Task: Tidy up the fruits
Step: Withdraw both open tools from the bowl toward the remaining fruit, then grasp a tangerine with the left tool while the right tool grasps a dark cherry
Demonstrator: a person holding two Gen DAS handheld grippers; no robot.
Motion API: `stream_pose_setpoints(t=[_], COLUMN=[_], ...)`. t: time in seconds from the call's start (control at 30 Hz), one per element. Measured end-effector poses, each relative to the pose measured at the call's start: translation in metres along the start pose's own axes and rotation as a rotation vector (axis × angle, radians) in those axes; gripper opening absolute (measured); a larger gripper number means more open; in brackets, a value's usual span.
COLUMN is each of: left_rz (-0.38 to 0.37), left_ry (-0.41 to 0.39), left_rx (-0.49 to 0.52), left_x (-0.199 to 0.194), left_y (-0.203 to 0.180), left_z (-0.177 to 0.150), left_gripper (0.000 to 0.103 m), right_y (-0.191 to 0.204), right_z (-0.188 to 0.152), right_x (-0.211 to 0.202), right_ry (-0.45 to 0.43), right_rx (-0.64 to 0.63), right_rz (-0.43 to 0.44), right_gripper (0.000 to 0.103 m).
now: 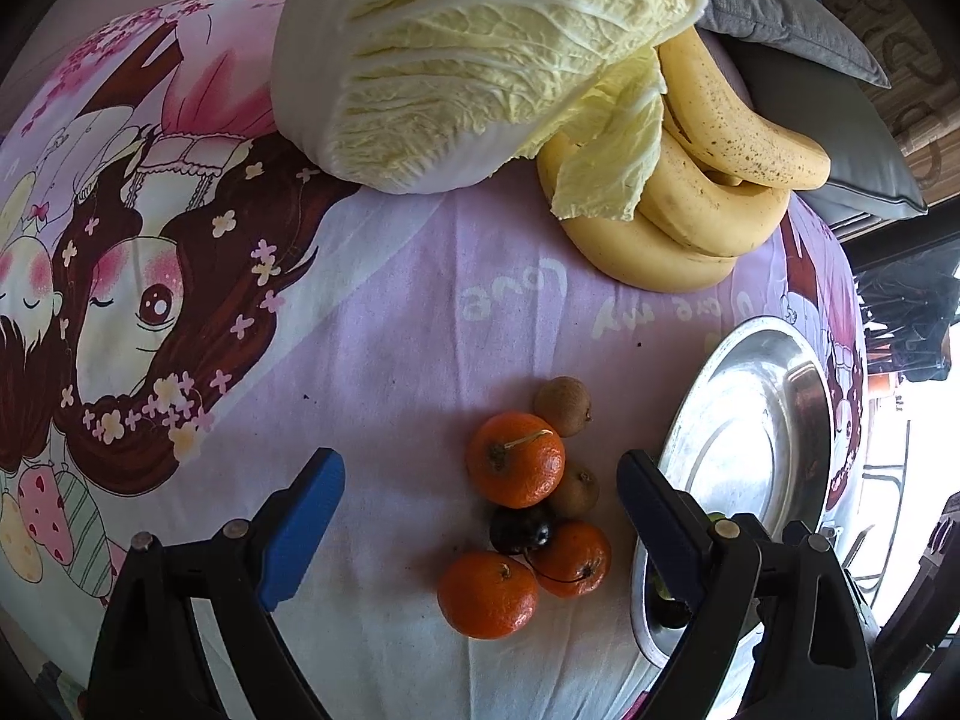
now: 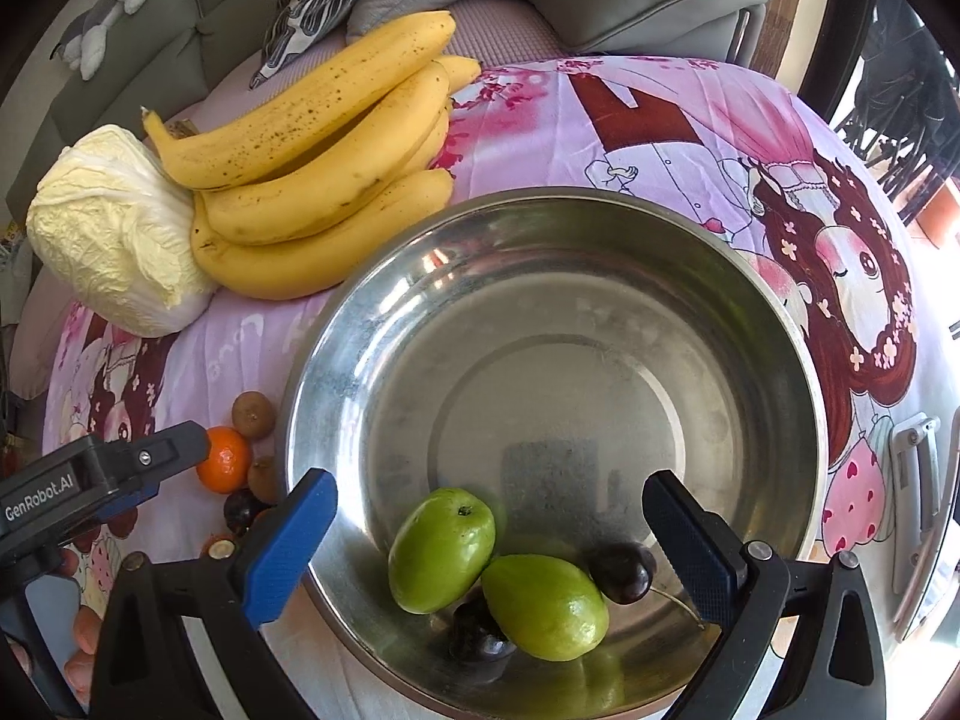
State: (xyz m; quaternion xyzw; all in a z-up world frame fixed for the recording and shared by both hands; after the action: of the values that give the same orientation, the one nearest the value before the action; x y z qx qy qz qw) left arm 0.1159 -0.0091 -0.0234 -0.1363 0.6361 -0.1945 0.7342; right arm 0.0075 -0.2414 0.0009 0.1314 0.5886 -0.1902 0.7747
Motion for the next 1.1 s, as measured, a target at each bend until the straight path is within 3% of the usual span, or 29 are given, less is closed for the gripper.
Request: stream_pose_setpoints(t=[0.27, 0.47, 0.73, 0.8, 0.93, 1.1], left_rz=[-0.015, -0.034, -0.055, -0.065, -0.073, -0.099], left_ry=[-0.026, -0.036, -0.014, -0.006, 0.011, 0.040], left_rx=[-0.100, -0.115, -0.105, -0.098, -0.085, -0.078], left_x=[-0.012, -0.014, 0.000, 0.005, 0.015, 0.030], left_y=[0.040, 0.049, 0.027, 0.024, 0.016, 0.006], left_z=[0.008, 0.011, 0.007, 0.006, 0.003, 0.001], left_gripper=[0.092, 0.091, 0.076, 0.069, 0.066, 0.049], right_y=[0.024, 0.038, 0.054, 0.057, 0.063, 0.062], right_z=[-0.004, -0.002, 0.009, 0.009, 0.008, 0.008], right_x=[-0.006, -0.008, 0.007, 0.010, 0.016, 0.018], right_ry=[-0.016, -0.036, -0.031, -0.024, -0.011, -0.015], right_rx=[-0.070, -0.092, -0.118, -0.127, -0.140, -0.136], right_rz=[0.025, 0.060, 0.056, 0.052, 0.049, 0.045], right_gripper=[0.103, 0.103, 0.103, 0.103, 0.103, 0.103])
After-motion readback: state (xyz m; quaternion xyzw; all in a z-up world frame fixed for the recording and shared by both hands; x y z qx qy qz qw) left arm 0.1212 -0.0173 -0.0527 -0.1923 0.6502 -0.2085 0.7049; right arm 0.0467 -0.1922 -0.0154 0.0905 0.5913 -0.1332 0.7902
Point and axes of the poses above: each gripper's, at about its wrist camera, not at the fingertips, and x roughly the way its jaws point, y to its left, z to its top, the point moved 1 cm from there along x, roughly the way its jaws point, and after that the axes turned 10 degrees about -z, right-handed, at the moved point
